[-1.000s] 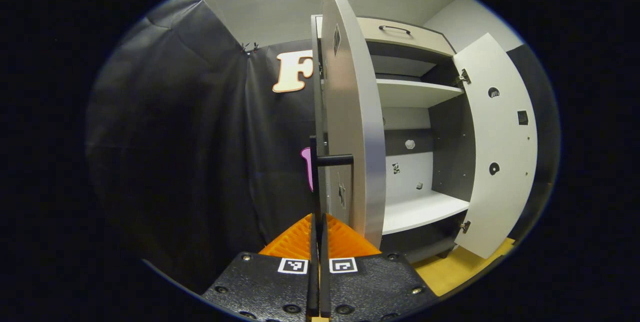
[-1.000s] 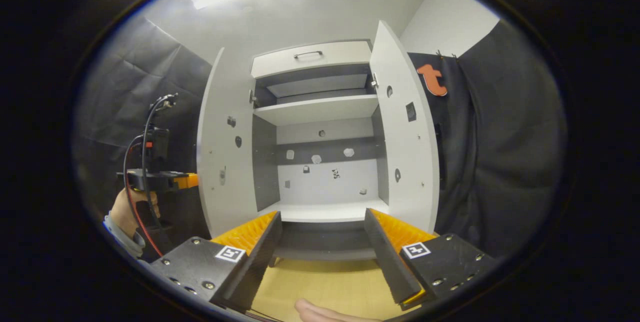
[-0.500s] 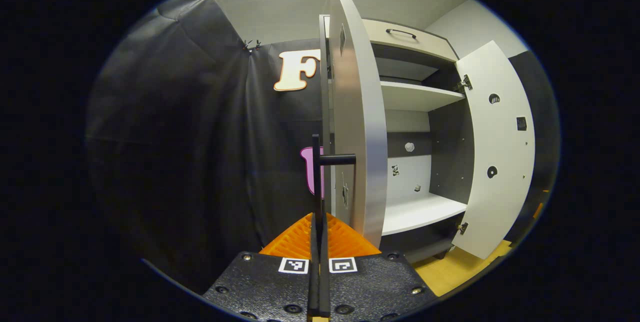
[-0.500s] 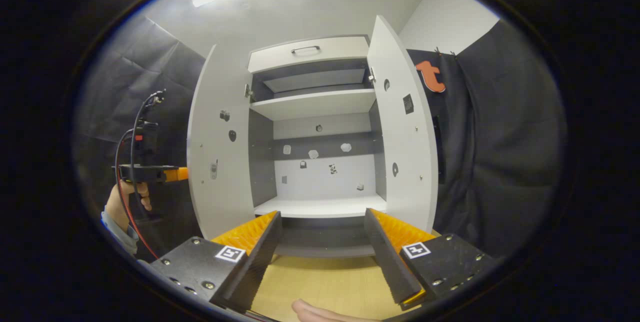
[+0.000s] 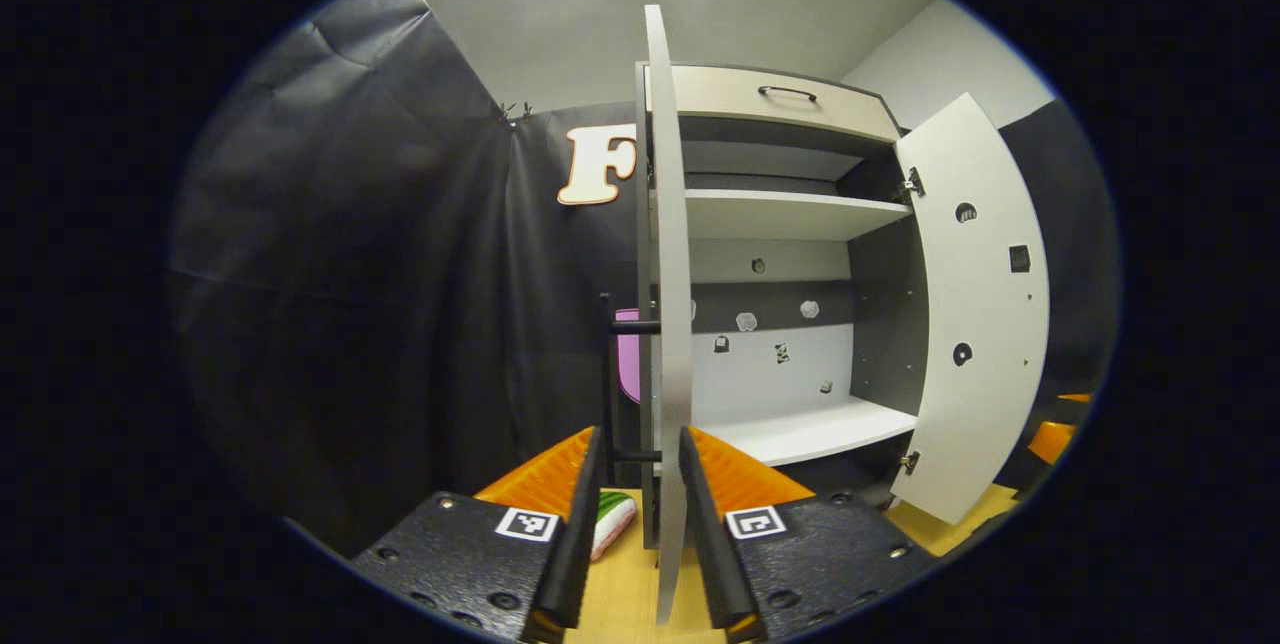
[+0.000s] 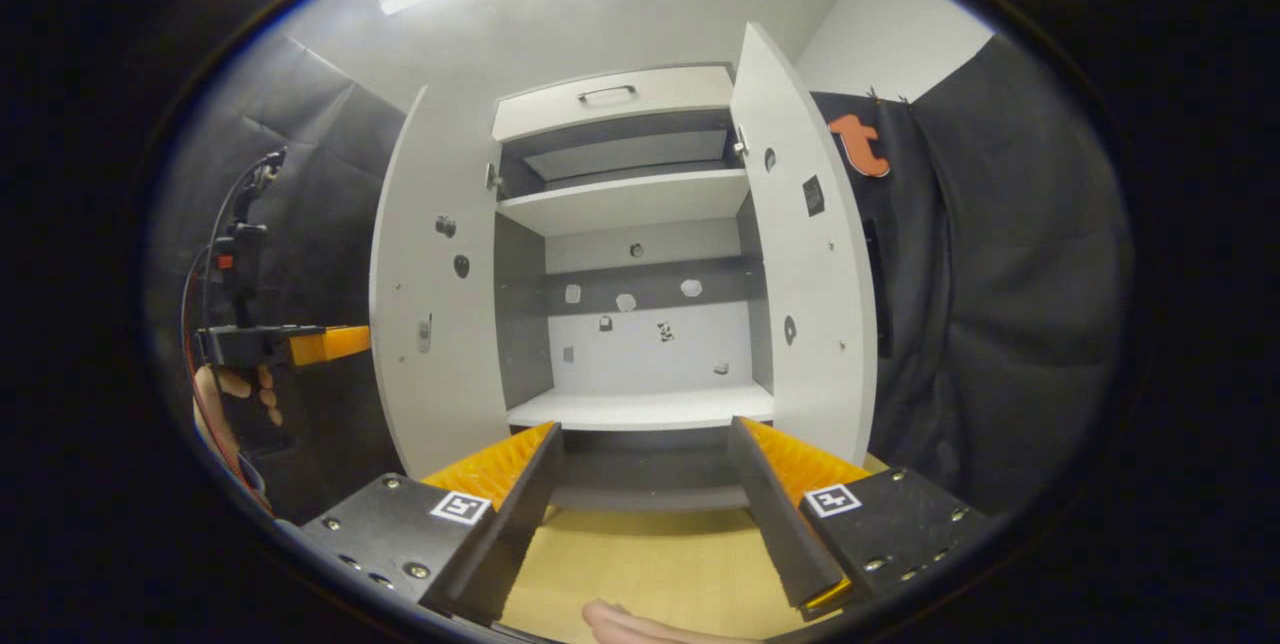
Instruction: Open the right door of the double-door shoe cabinet with the right hand, and open the left door with the left hand.
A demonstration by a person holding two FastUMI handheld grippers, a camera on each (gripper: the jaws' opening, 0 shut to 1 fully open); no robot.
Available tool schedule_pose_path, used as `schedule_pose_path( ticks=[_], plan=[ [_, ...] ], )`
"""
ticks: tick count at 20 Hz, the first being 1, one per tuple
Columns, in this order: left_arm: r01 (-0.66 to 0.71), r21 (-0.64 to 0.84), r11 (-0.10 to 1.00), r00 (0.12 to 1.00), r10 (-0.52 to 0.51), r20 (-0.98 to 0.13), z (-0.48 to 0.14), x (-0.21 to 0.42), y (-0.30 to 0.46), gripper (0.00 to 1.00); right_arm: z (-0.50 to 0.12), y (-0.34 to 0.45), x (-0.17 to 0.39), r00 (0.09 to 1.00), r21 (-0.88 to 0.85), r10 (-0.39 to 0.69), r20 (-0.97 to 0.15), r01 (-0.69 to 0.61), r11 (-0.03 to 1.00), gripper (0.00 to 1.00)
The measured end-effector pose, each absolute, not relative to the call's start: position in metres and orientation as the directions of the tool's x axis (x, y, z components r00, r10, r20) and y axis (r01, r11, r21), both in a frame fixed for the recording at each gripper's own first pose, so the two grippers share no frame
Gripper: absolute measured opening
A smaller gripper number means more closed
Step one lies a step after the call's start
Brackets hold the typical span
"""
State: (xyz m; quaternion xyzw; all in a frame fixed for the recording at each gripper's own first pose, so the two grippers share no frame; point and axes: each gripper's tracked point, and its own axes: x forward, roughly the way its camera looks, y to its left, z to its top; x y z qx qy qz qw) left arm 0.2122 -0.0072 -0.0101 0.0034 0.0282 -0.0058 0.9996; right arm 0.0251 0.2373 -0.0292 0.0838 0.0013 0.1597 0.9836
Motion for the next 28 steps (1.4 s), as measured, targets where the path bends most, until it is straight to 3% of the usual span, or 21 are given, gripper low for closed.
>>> schedule_pose_path(
  ticks=[1,2,3,5,6,14,15,19,23,28],
  plan=[
    [-0.002,0.017,1.0,0.998,0.003,-0.064,-0.011,0.21,-0.005,0.53,-0.029,0.236,0.025,0.95,0.168,0.311,0.025,-0.31,0.936,0.94],
    [-0.008,0.033,0.999,0.997,0.011,-0.072,-0.012,0.208,-0.003,0.68,-0.029,0.234,0.025,0.952,0.171,0.305,0.025,-0.305,0.937,0.98],
    [-0.011,0.047,0.999,0.997,0.014,-0.079,-0.013,0.205,-0.002,0.75,-0.029,0.233,0.025,0.953,0.173,0.302,0.027,-0.302,0.937,0.94],
    [-0.01,0.036,0.999,0.994,0.014,-0.112,-0.018,0.2,-0.005,1.0,-0.028,0.229,0.025,0.955,0.177,0.295,0.03,-0.295,0.939,0.98],
    [-0.006,0.026,1.0,0.991,0.009,-0.13,-0.022,0.196,-0.008,0.96,-0.028,0.228,0.024,0.956,0.176,0.293,0.031,-0.294,0.939,0.94],
    [0.016,0.021,1.0,0.996,-0.014,-0.089,-0.021,0.195,-0.024,0.98,-0.033,0.215,0.02,0.957,0.157,0.288,0.034,-0.29,0.944,0.93],
    [0.034,0.021,0.999,0.995,-0.032,-0.091,-0.021,0.193,-0.028,0.97,-0.034,0.216,0.019,0.955,0.152,0.295,0.034,-0.297,0.943,0.98],
    [0.07,0.002,0.998,0.995,-0.07,-0.065,-0.021,0.193,-0.04,0.98,-0.03,0.205,0.014,0.963,0.126,0.264,0.059,-0.269,0.955,0.98],
    [0.107,-0.066,0.992,0.991,-0.112,-0.078,-0.028,0.185,-0.058,0.98,-0.032,0.211,-0.001,0.948,0.211,0.314,0.057,-0.318,0.924,0.98],
    [0.118,-0.028,0.993,0.989,-0.12,-0.086,-0.03,0.179,-0.057,0.97,-0.021,0.194,-0.012,0.951,0.276,0.3,0.077,-0.309,0.91,0.98]
  ],
)
